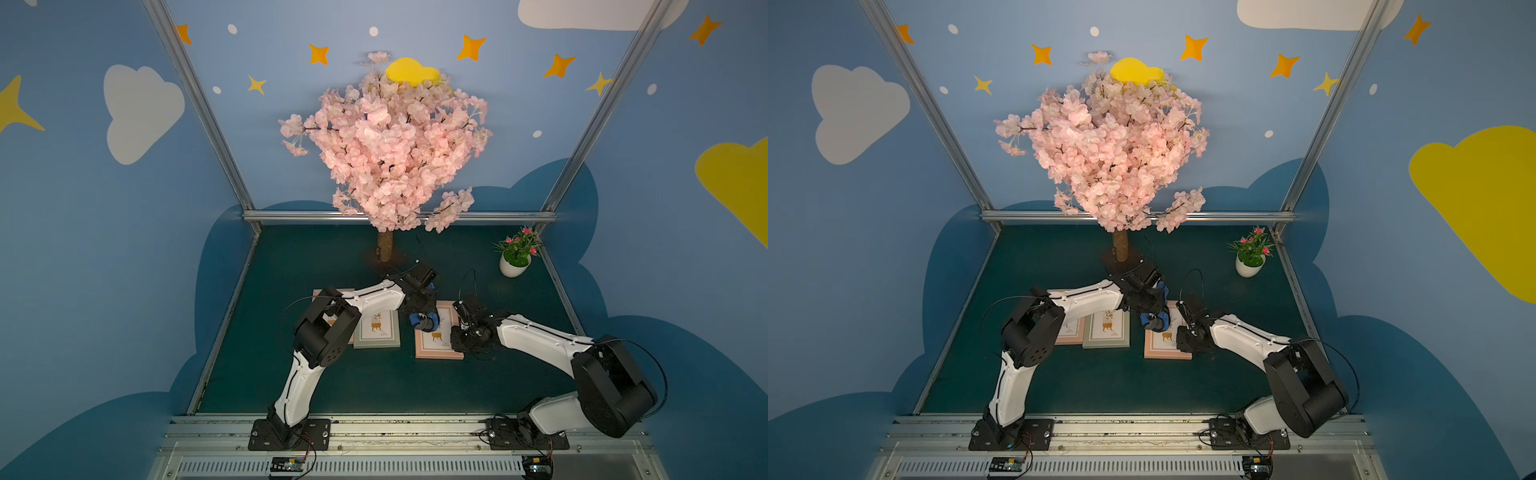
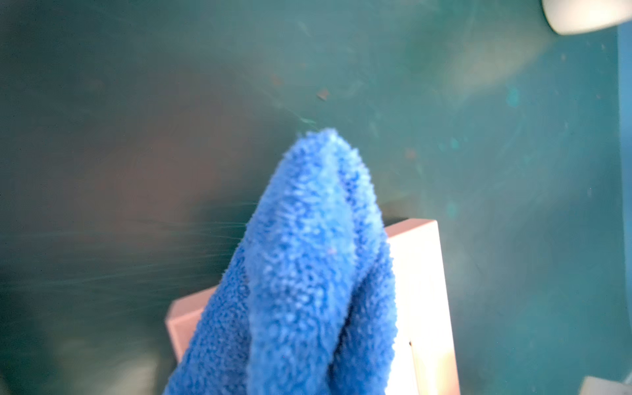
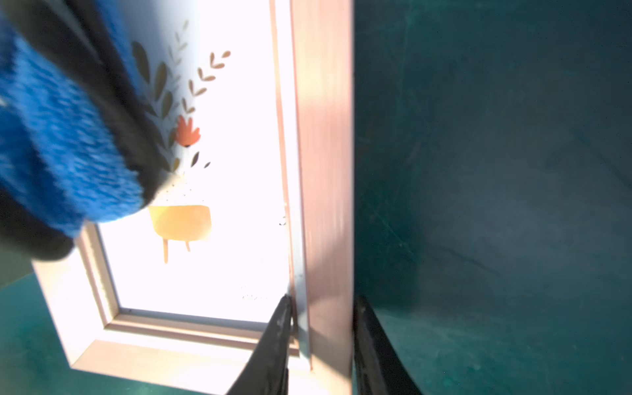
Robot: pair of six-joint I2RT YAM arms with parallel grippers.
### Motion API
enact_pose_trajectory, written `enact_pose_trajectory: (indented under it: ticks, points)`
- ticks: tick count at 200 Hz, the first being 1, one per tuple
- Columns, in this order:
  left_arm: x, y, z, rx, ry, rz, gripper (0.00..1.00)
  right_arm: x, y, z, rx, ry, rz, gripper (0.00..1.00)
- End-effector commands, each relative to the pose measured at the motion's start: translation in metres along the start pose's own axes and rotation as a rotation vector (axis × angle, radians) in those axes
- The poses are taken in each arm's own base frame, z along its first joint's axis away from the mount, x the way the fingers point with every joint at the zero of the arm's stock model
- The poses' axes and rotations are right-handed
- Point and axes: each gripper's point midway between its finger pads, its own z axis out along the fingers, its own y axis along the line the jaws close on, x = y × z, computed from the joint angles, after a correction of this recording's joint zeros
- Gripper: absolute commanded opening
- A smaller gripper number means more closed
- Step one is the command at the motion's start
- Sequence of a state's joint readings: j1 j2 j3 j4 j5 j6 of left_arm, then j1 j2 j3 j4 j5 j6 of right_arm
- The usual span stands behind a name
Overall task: Wipe the picture frame with a cloth
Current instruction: Wipe the dirt from the picture frame.
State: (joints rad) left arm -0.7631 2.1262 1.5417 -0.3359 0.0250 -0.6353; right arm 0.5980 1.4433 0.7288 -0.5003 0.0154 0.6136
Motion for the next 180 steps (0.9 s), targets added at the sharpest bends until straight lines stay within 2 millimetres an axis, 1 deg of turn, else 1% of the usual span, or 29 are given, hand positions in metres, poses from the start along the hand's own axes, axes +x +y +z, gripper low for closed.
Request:
enact_pose_trajectory:
  ticks: [1,7,26,44,55,65,79,101,115,136,158,167,180]
  points:
    - [0.013,0.014,0.003,-0.078,0.038,0.015,0.03,0.013,-0.016,0.006,0.066,0.043,0.011,0.29]
    - [0.014,0.009,0.007,-0.07,0.043,0.015,0.02,0.013,-0.016,0.005,0.066,0.044,0.012,0.29]
    - [0.018,-0.013,0.018,-0.028,0.064,0.027,0.02,0.014,-0.017,0.005,0.064,0.043,0.013,0.29]
    - [0.02,-0.025,0.026,-0.014,0.08,0.037,0.03,0.015,-0.017,0.006,0.065,0.049,0.01,0.3]
    - [0.019,-0.023,0.026,-0.023,0.084,0.038,0.03,0.015,-0.017,0.007,0.066,0.05,0.01,0.3]
    - [0.015,-0.019,0.022,-0.035,0.077,0.039,0.03,0.015,-0.017,0.008,0.065,0.051,0.01,0.3]
    - [0.011,-0.007,0.011,-0.058,0.061,0.04,0.03,0.015,-0.016,0.009,0.065,0.051,0.011,0.3]
    - [0.003,0.016,-0.008,-0.114,0.025,0.039,0.02,0.015,-0.015,0.011,0.06,0.053,0.014,0.3]
    - [0.001,0.023,-0.011,-0.123,0.02,0.034,0.02,0.015,-0.015,0.012,0.059,0.058,0.015,0.3]
    - [0.005,0.018,-0.003,-0.103,0.044,0.031,0.03,0.016,-0.014,0.013,0.058,0.062,0.011,0.3]
    - [0.015,0.002,0.007,-0.072,0.076,0.031,0.03,0.016,-0.015,0.014,0.064,0.066,0.006,0.3]
    - [0.02,-0.001,0.007,-0.073,0.082,0.029,0.03,0.016,-0.015,0.014,0.064,0.066,0.007,0.31]
    - [0.027,0.002,0.002,-0.091,0.076,0.021,0.03,0.015,-0.015,0.014,0.063,0.064,0.01,0.31]
